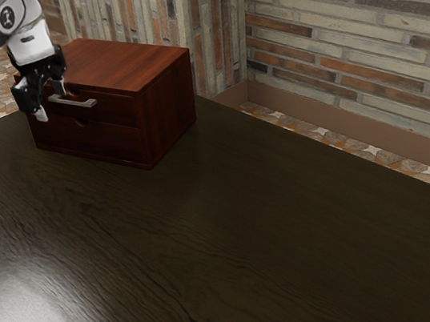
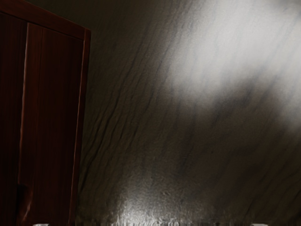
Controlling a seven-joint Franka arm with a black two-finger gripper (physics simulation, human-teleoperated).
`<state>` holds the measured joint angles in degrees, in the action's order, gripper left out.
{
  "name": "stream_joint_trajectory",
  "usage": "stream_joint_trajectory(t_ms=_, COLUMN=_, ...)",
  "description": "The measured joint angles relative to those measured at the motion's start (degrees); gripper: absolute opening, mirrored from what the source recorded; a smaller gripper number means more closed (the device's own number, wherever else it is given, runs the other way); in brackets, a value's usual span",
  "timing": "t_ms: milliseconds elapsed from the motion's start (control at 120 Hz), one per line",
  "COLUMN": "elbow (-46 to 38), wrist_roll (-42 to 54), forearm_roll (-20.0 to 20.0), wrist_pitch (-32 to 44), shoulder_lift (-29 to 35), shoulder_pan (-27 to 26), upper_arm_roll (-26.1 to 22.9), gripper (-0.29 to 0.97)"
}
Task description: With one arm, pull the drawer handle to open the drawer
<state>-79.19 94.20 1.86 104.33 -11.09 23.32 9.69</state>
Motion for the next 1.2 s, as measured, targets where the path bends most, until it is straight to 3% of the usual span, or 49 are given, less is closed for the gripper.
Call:
stream_joint_trajectory(t_ms=308, elbow=0.93, wrist_roll=8.12, forearm_roll=-5.56, wrist_pitch=7.75, shoulder_lift=-4.52, shoulder_pan=3.92, upper_arm_roll=-0.10, gripper=0.34)
stream_joint_trajectory(t_ms=575, elbow=5.80, wrist_roll=13.47, forearm_roll=-10.39, wrist_pitch=11.95, shoulder_lift=-9.66, shoulder_pan=5.30, upper_arm_roll=-0.61, gripper=0.31)
stream_joint_trajectory(t_ms=983, elbow=7.35, wrist_roll=18.86, forearm_roll=-13.89, wrist_pitch=14.75, shoulder_lift=-13.48, shoulder_pan=6.64, upper_arm_roll=-1.39, gripper=0.29)
stream_joint_trajectory(t_ms=1200, elbow=6.47, wrist_roll=20.66, forearm_roll=-15.02, wrist_pitch=15.61, shoulder_lift=-13.61, shoulder_pan=7.47, upper_arm_roll=-1.51, gripper=0.08)
